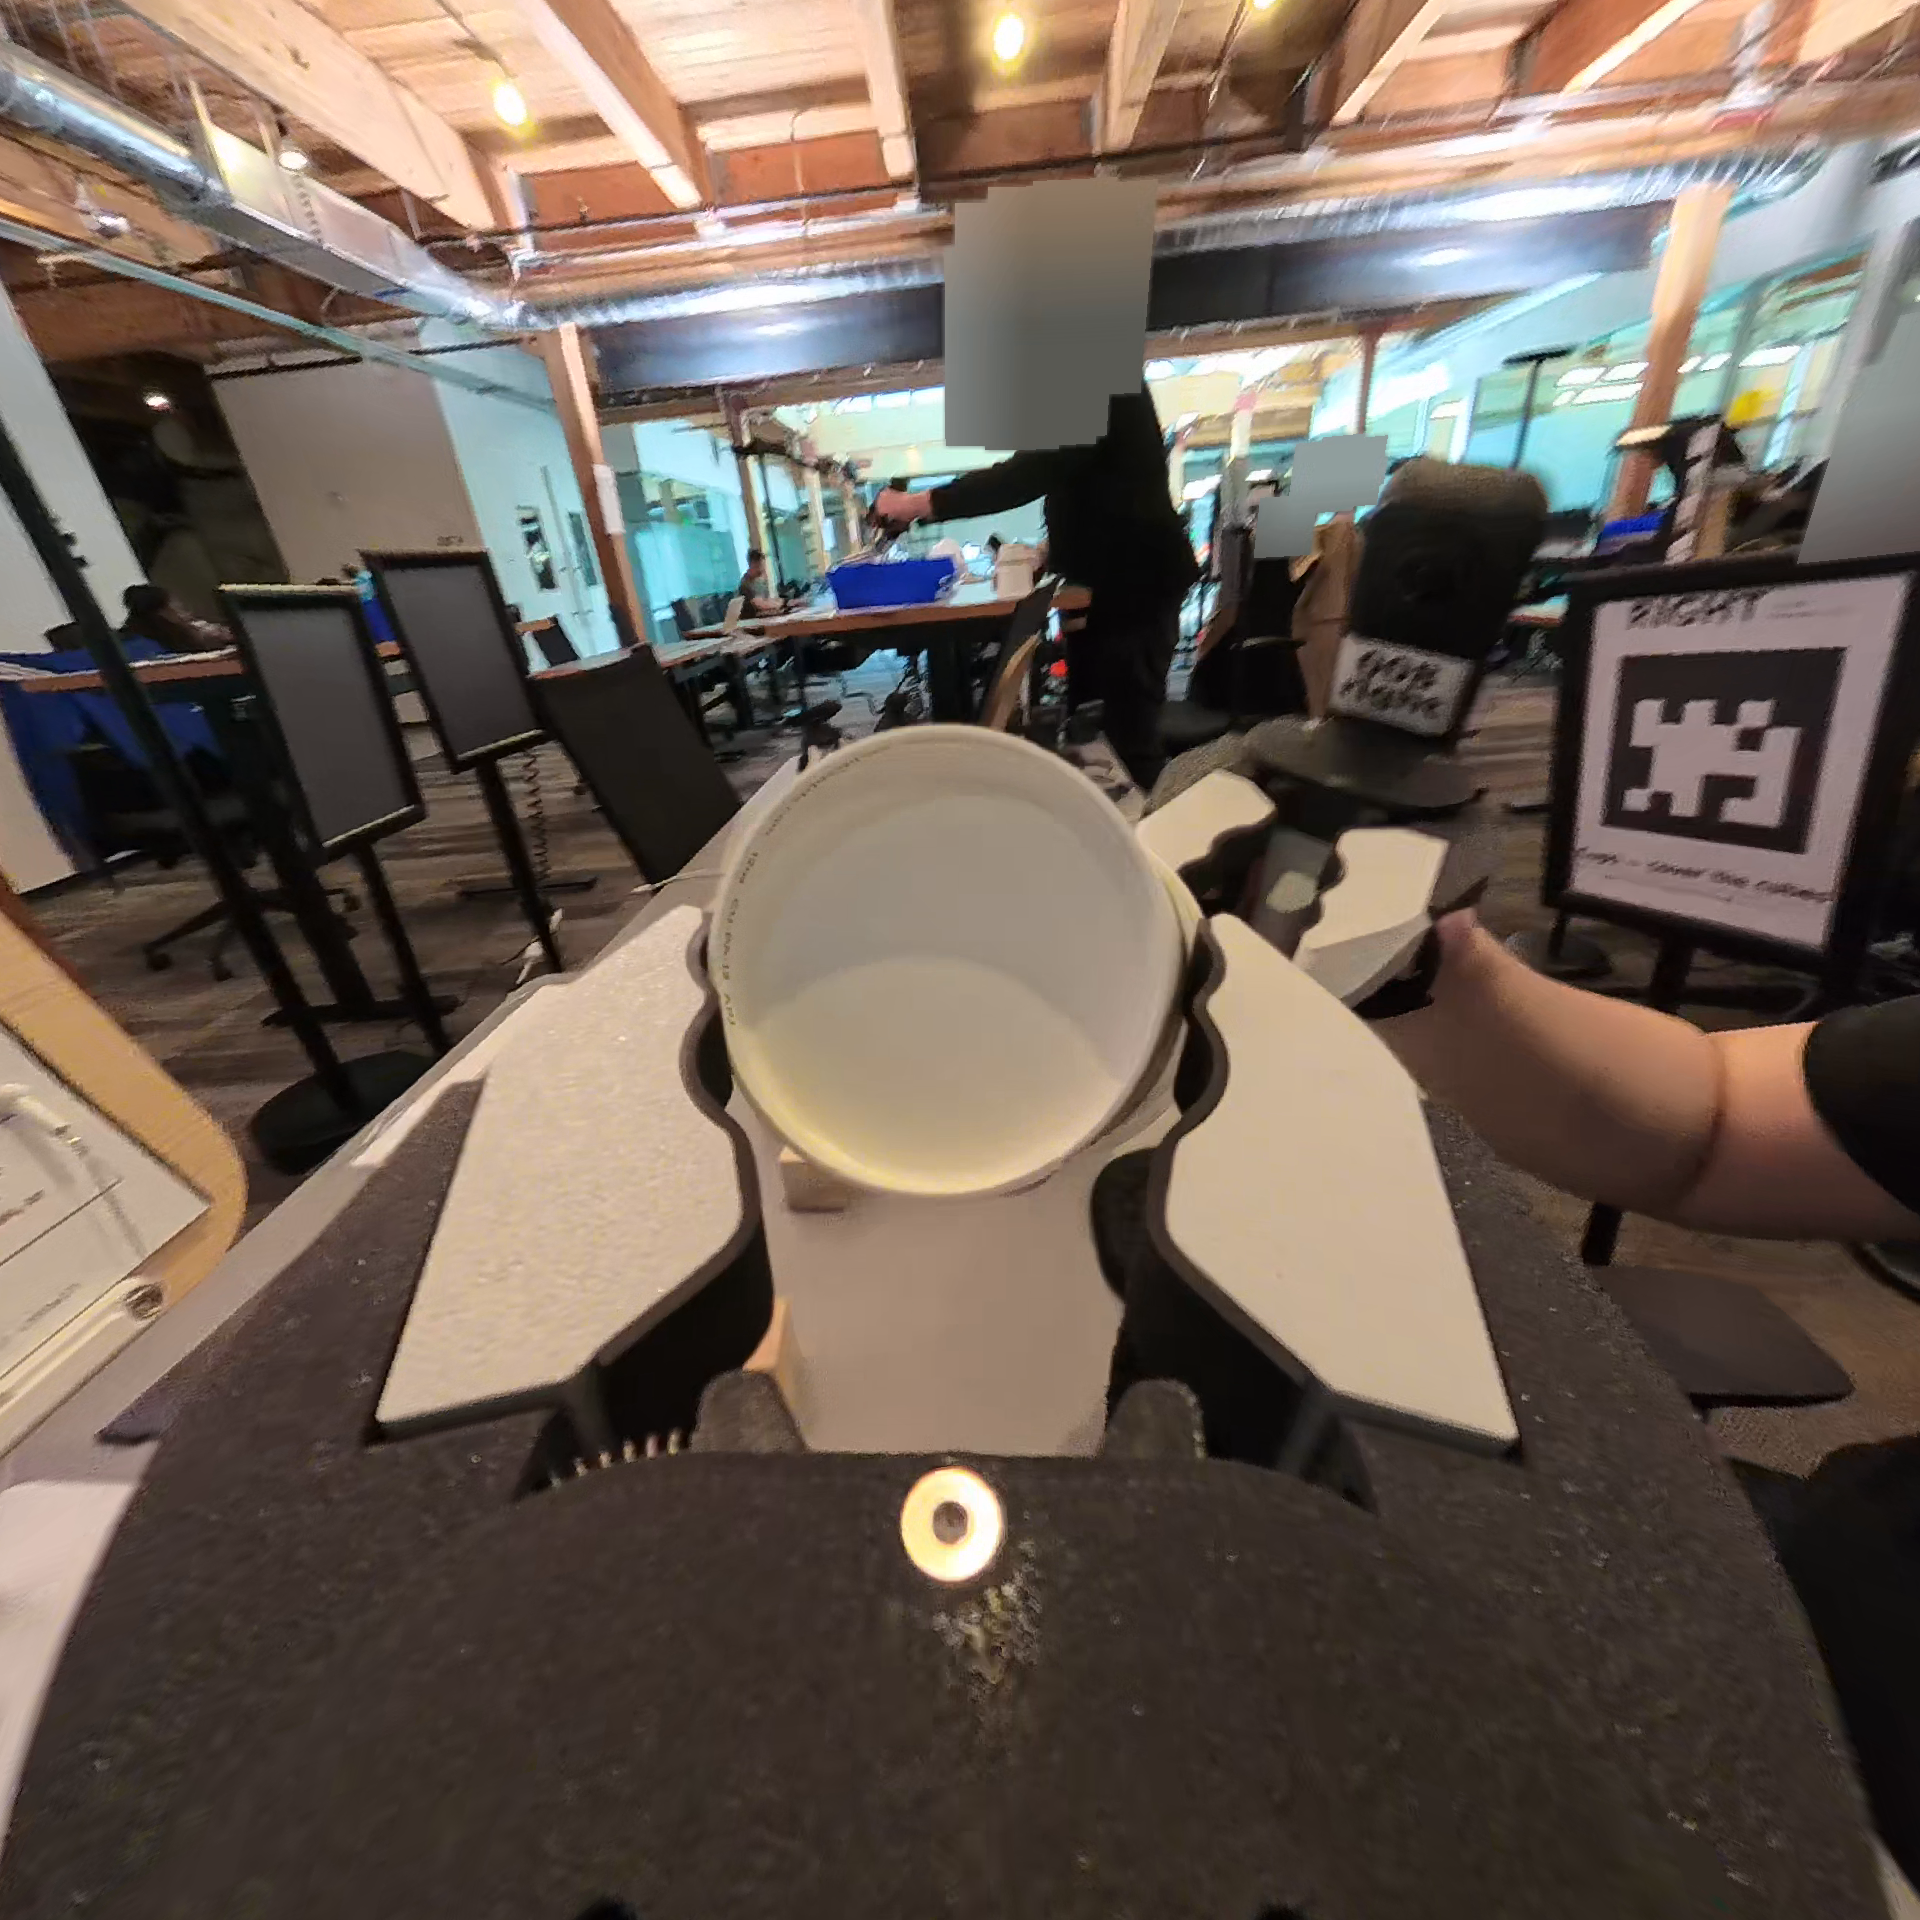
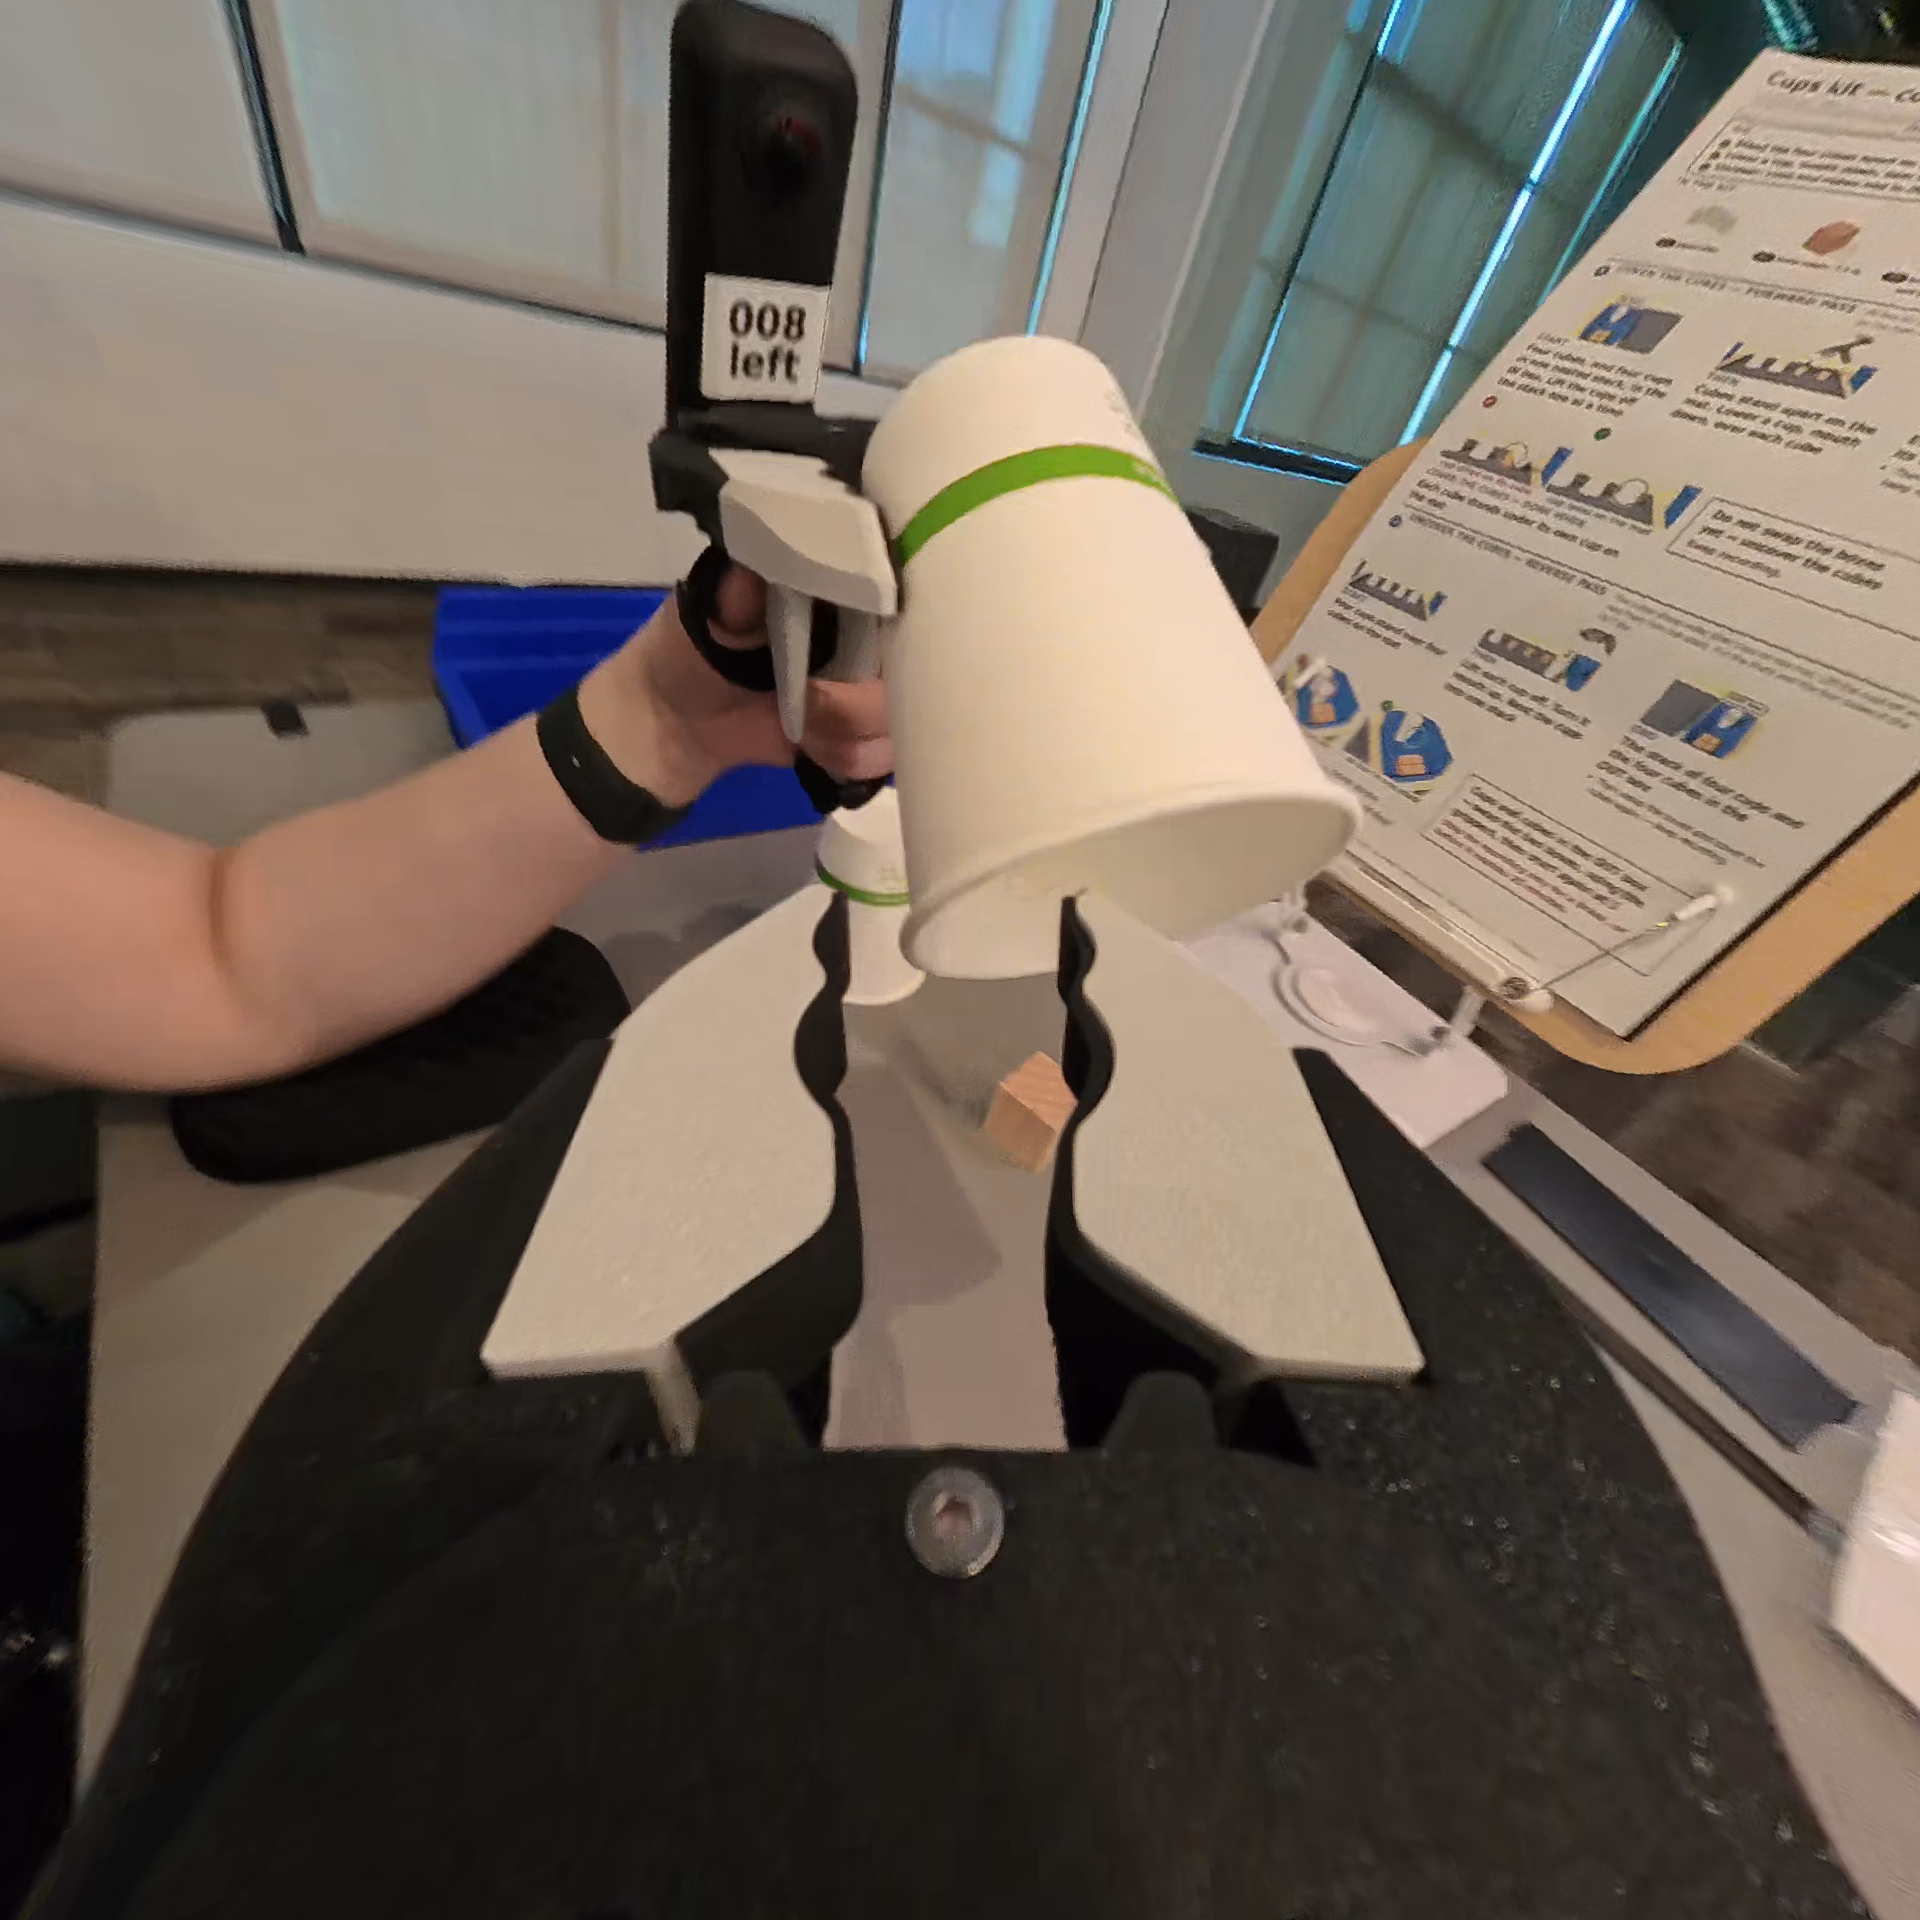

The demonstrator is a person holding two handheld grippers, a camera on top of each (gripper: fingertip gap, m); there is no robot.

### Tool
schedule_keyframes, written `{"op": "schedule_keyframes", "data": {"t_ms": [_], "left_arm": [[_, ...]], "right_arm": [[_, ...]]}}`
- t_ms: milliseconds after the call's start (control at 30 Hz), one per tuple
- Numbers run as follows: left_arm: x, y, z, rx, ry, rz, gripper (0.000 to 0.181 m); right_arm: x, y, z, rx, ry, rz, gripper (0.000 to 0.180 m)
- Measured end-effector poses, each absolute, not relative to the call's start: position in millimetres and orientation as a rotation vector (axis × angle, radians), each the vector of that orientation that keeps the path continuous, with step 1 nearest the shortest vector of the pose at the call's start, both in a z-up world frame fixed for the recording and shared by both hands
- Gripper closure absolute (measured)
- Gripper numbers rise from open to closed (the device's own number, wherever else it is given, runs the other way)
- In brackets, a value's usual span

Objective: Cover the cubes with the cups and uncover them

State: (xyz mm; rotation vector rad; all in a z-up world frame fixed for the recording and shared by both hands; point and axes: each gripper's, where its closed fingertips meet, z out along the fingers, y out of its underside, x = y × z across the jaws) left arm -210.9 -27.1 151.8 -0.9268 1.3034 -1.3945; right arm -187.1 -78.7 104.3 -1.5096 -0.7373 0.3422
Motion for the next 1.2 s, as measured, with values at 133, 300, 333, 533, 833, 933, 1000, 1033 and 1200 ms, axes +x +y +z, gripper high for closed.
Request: {"op": "schedule_keyframes", "data": {"t_ms": [133, 300, 333, 533, 833, 933, 1000, 1033, 1200], "left_arm": [[-215.0, -31.6, 157.4, -0.901, 1.296, -1.434, 0.096], [-210.5, -37.1, 154.0, -0.896, 1.324, -1.403, 0.096], [-209.2, -38.8, 152.9, -0.894, 1.333, -1.402, 0.096], [-205.1, -47.2, 146.4, -0.883, 1.383, -1.421, 0.097], [-202.9, -39.0, 127.6, -0.980, 1.447, -1.388, 0.086], [-211.0, -20.5, 122.0, -1.029, 1.440, -1.284, 0.089], [-219.0, -12.1, 122.1, -1.049, 1.429, -1.261, 0.090], [-222.9, -9.3, 123.9, -1.051, 1.419, -1.259, 0.092], [-233.7, -0.5, 125.1, -1.073, 1.406, -1.229, 0.096]], "right_arm": [[-187.4, -78.9, 109.2, -1.474, -0.691, 0.470, 0.138], [-196.3, -84.6, 117.8, -1.406, -0.689, 0.600, 0.142], [-197.5, -84.8, 118.5, -1.396, -0.689, 0.611, 0.145], [-200.1, -90.8, 122.9, -1.332, -0.682, 0.714, 0.172], [-178.5, -102.5, 123.4, -1.341, -0.652, 0.736, 0.180], [-135.4, -103.7, 125.4, -1.478, -0.632, 0.467, 0.180], [-88.6, -103.3, 121.4, -1.654, -0.612, 0.194, 0.180], [-65.6, -105.9, 118.2, -1.755, -0.605, 0.092, 0.180], [25.0, -130.1, 77.8, -2.353, -0.597, -0.212, 0.179]]}}
